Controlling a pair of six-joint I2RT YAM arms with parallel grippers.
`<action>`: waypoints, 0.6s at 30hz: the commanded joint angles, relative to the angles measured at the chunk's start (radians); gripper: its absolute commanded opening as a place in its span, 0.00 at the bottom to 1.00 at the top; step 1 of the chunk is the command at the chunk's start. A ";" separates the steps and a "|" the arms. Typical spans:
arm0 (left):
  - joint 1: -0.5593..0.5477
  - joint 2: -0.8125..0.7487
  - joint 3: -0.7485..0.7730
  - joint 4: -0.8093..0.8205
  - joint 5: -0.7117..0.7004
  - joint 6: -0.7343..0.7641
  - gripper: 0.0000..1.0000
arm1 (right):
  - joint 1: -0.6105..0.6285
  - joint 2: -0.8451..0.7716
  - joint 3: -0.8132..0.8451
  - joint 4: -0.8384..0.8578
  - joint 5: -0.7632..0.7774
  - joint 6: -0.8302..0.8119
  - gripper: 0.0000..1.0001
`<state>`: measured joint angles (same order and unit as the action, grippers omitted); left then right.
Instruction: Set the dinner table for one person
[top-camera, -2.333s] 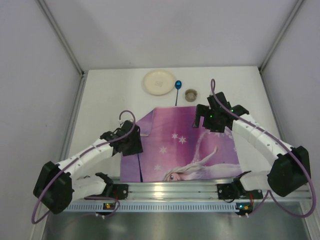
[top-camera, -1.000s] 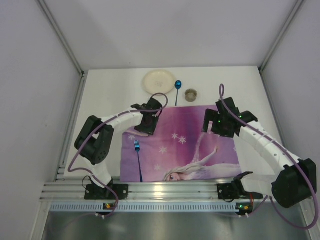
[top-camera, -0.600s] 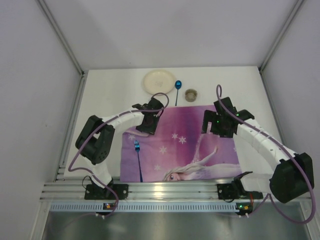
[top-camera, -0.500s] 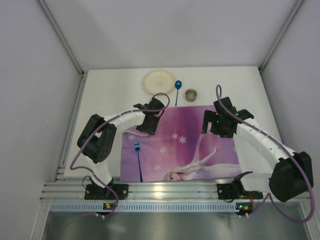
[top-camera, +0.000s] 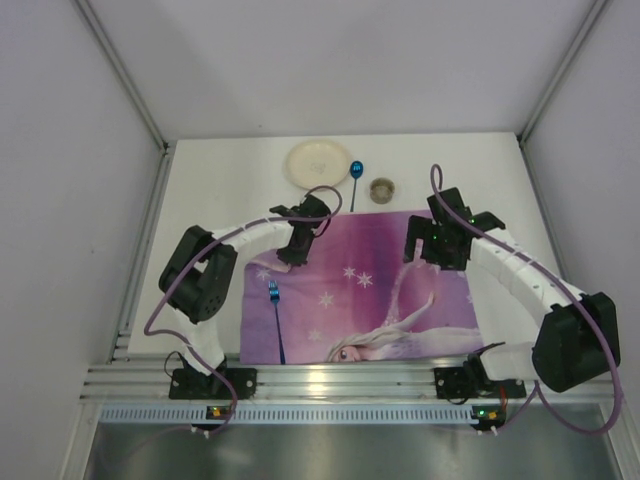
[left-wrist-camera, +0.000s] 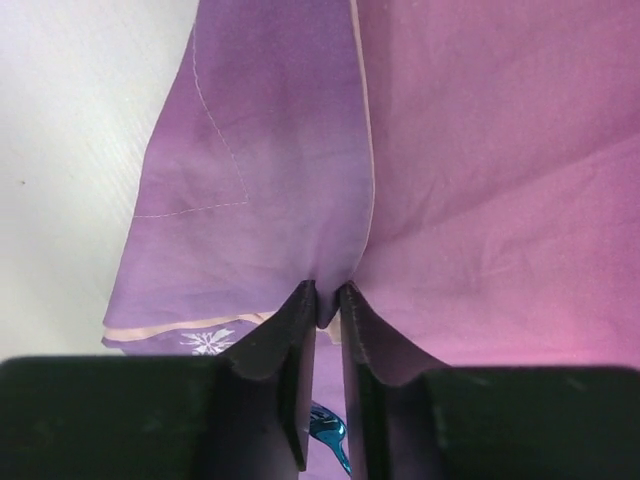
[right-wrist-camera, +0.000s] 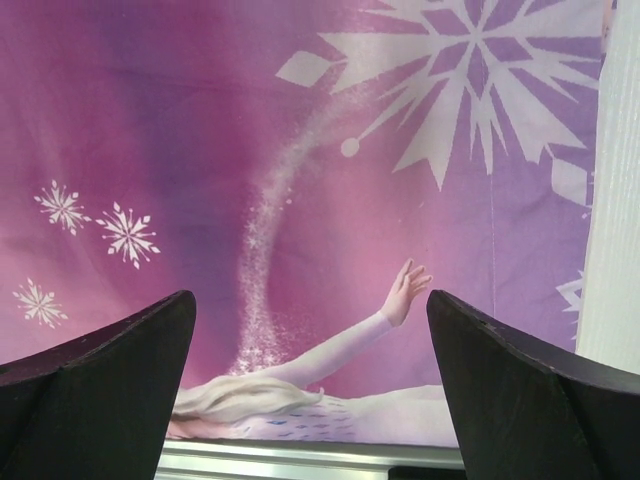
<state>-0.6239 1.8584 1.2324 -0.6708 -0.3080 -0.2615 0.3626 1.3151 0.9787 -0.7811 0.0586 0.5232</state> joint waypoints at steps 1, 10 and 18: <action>0.000 -0.014 0.062 -0.029 -0.037 0.014 0.19 | -0.008 0.010 0.060 0.017 0.003 -0.017 1.00; 0.029 0.002 0.237 -0.101 -0.158 0.113 0.00 | -0.010 0.019 0.080 0.017 0.003 -0.025 1.00; 0.219 0.113 0.518 -0.334 -0.441 -0.114 0.98 | -0.010 0.032 0.112 0.023 -0.040 -0.026 1.00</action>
<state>-0.4587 1.9556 1.6791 -0.8536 -0.6128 -0.2699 0.3618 1.3411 1.0222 -0.7765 0.0422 0.5152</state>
